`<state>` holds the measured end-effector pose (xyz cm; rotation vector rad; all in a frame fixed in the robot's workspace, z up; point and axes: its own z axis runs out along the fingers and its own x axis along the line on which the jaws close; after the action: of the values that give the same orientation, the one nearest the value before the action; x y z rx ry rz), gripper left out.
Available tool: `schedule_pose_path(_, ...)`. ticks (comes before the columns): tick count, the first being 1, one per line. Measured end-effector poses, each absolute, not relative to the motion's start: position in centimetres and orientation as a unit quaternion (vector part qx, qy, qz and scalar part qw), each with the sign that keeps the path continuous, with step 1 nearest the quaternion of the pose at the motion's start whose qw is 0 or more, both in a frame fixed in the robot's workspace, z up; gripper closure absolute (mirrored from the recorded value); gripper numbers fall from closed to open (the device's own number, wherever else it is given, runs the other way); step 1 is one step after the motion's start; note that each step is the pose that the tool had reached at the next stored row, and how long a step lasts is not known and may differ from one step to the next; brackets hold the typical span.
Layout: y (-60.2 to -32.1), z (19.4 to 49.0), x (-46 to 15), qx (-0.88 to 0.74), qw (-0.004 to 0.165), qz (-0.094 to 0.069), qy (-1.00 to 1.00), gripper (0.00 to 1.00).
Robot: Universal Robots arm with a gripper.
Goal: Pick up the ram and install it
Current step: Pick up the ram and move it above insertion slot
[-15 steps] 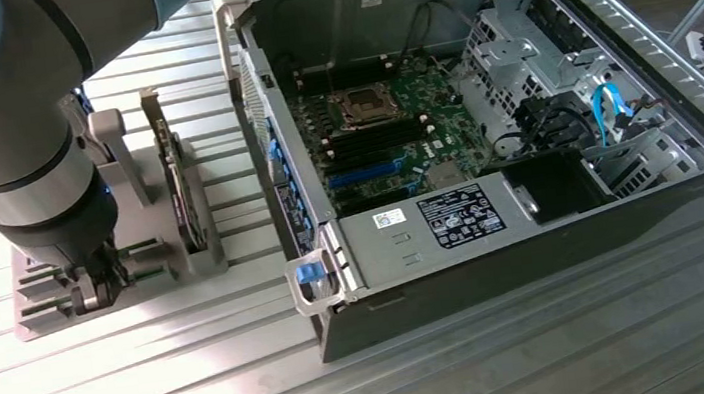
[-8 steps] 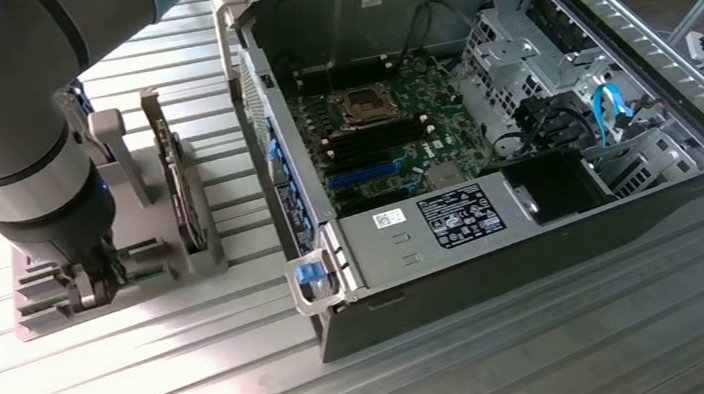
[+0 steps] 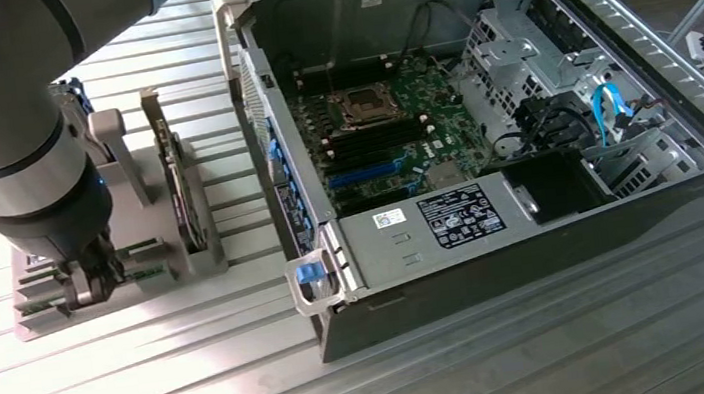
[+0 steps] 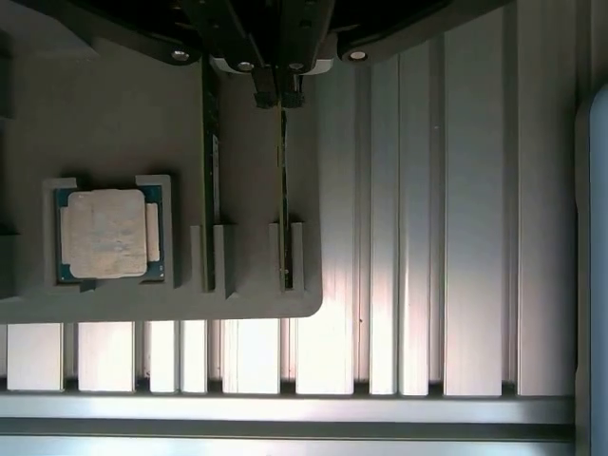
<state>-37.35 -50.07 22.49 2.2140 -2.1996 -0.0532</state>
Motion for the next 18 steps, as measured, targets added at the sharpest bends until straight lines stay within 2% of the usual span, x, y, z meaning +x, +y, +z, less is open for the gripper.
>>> schedule_pose_path(18,-50.1,24.3,-37.4,0.709,0.01,-0.017,-0.705,0.88)
